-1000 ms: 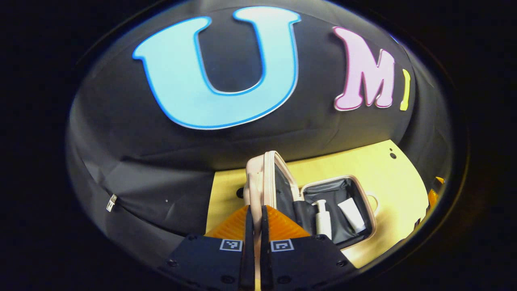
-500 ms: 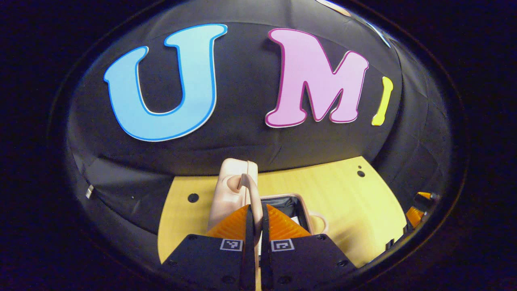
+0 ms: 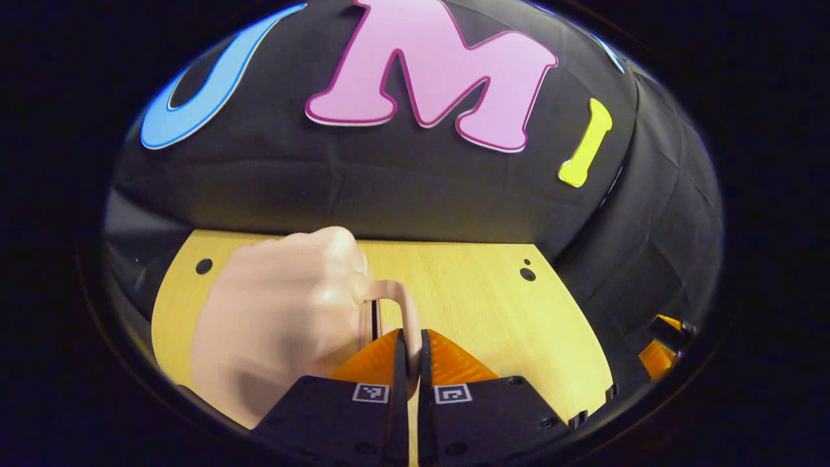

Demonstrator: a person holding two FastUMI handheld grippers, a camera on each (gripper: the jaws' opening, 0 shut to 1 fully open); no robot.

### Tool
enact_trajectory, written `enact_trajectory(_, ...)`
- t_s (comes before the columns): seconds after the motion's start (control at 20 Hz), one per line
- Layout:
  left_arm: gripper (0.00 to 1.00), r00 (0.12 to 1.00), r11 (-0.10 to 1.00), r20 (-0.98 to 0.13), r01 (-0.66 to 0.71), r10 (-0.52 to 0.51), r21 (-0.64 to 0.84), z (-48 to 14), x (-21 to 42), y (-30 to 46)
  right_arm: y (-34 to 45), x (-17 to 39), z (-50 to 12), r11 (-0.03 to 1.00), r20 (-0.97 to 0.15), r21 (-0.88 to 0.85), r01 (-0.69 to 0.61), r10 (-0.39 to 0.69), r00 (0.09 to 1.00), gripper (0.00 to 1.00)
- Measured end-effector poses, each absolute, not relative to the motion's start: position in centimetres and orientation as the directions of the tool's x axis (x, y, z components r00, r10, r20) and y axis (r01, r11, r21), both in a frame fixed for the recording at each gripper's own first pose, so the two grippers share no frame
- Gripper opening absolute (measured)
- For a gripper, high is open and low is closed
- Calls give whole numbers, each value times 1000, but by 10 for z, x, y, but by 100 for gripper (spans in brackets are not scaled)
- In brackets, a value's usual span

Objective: First open the suitcase, pack the skin care products into it, and then close the suitcase.

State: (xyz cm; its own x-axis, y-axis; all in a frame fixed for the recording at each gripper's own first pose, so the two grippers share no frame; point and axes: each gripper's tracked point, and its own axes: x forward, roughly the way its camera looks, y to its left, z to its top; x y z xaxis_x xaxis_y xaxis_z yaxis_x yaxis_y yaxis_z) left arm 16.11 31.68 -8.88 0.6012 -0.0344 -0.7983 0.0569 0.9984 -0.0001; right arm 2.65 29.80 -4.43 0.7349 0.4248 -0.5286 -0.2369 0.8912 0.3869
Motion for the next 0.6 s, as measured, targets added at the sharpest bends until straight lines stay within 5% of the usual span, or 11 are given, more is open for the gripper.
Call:
enact_trajectory(0.35,12,587,1000,-809,28,-14,3,-170,146,295,279,22,-62,909,-536,344,-236,396,745,98)
enact_trajectory(0.55,35,654,996,-754,-23,-50,-86,-138,134,277,278,6,-48,914,-535,340,-219,380,754,98)
enact_trajectory(0.6,48,681,993,-729,-27,-64,-112,-119,130,272,279,1,-39,915,-529,339,-217,377,760,98)
